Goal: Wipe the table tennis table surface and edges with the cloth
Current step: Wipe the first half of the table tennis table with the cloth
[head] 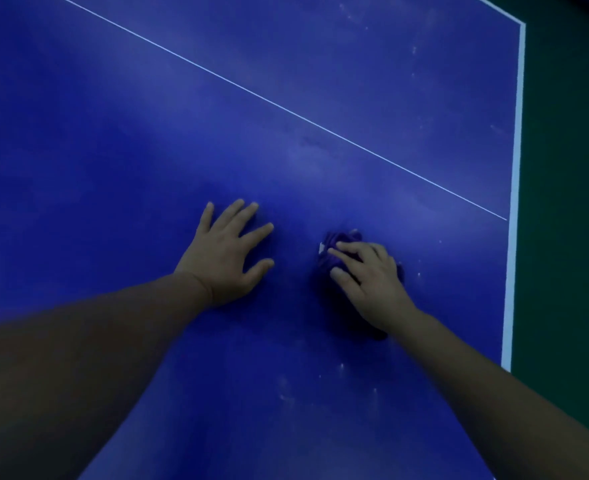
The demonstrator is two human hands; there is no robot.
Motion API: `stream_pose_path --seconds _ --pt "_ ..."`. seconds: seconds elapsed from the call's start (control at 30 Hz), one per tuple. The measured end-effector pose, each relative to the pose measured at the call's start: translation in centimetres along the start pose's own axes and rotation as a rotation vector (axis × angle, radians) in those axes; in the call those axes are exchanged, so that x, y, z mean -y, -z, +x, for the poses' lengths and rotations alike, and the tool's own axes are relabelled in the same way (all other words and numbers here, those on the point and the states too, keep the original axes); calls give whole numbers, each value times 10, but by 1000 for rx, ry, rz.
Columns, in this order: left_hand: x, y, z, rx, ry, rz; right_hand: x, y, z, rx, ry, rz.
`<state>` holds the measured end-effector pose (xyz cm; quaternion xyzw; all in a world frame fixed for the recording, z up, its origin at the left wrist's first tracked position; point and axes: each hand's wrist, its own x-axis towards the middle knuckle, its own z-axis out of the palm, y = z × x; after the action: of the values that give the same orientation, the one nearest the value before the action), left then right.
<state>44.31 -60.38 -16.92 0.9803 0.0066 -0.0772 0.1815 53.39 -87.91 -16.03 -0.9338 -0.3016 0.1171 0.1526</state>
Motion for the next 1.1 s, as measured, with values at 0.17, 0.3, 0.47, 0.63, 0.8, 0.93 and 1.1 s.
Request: stream_pose_path --seconds 0.17,0.3,0.47,0.63,0.8,0.93,1.1 --pt "-23 -35 -88 -45 32 61 35 -20 -5 -46 -90 -7" --pt "-32 -54 -113 -24 75 143 39 -26 -57 88 184 -55" --pt "-31 -54 -111 -15 83 150 24 -16 -30 2 24 -36" --pt "-31 -53 -111 -10 90 157 67 -38 -52 -9 67 -59" --pt "-30 -52 -111 2 88 138 46 -30 -97 112 376 -179" --pt "-29 -50 -111 6 86 110 48 -25 -59 10 107 -124" --pt "-25 -45 -112 35 66 58 93 -56 -96 -26 192 -119"
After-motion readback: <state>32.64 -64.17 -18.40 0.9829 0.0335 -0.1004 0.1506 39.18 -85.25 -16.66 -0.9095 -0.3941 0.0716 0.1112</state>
